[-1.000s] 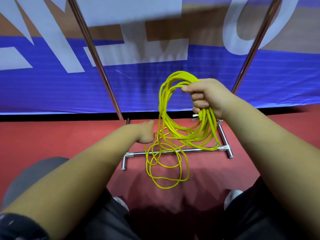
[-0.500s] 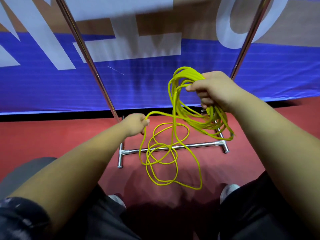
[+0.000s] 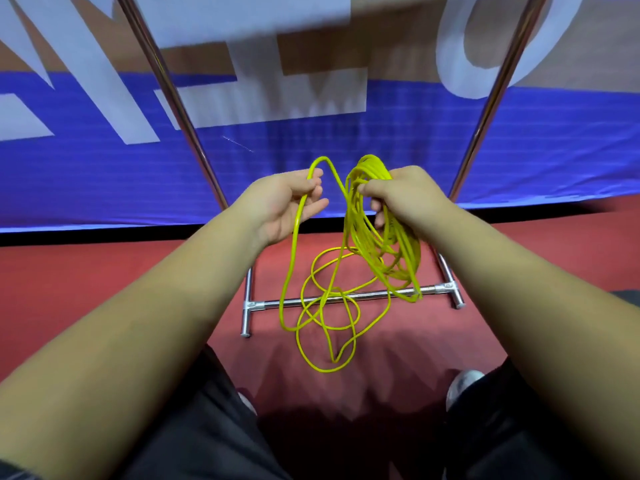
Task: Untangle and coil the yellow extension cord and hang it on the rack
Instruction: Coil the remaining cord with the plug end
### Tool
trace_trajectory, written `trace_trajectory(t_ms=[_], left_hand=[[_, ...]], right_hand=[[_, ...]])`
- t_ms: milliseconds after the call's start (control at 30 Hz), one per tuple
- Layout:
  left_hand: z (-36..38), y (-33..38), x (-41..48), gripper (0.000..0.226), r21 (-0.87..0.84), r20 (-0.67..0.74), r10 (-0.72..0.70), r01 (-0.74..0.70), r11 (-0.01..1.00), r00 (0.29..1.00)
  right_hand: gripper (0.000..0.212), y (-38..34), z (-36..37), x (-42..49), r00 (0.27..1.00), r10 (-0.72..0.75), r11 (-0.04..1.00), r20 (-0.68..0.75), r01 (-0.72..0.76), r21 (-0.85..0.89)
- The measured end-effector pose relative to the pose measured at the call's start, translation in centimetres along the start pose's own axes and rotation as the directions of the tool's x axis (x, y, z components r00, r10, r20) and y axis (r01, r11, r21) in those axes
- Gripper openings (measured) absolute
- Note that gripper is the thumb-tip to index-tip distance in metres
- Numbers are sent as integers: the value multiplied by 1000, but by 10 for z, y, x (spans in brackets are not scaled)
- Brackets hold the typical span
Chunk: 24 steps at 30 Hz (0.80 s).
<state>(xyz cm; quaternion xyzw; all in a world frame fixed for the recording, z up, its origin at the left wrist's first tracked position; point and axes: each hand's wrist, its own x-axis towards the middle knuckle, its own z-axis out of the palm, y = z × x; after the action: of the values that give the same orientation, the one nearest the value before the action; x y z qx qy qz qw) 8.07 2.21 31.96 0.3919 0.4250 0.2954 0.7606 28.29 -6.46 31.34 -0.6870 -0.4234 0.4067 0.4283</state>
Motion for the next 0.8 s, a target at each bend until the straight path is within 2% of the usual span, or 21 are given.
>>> trace_trajectory(t_ms=[133,233,300,400,500,600,667,800], left_hand=[[12,-3,5,22,36,-71,63,-61,998,996],[16,-5,8,11,116,-93,34,-23,993,995],[17,-4,9,2,142,-122,43,-26,990,992],[17,1,13,20,179,-134,107,-82,980,985],[18,6,14,16,146,-161,88,-65,987,983],[22,6,11,11,143,-193,78,-50,988,978],[22,5,13,18,133,-266,125,-93,987,956],[19,3,19,15,58,-315,122,-109,992,941]], right_hand=[[18,6,20,1,986,66,931,153,-116,347],[10,8,30,0,981,46,873,190,-132,470],[16,9,33,-1,982,40,878,183,-122,463],[31,9,35,-3,983,9,912,186,-84,402],[37,8,36,-7,977,-14,932,212,-64,357],[48,8,35,-10,970,21,927,241,-109,360],[52,7,33,-13,969,54,910,241,-147,387],[33,8,31,-16,950,29,917,310,-148,369]])
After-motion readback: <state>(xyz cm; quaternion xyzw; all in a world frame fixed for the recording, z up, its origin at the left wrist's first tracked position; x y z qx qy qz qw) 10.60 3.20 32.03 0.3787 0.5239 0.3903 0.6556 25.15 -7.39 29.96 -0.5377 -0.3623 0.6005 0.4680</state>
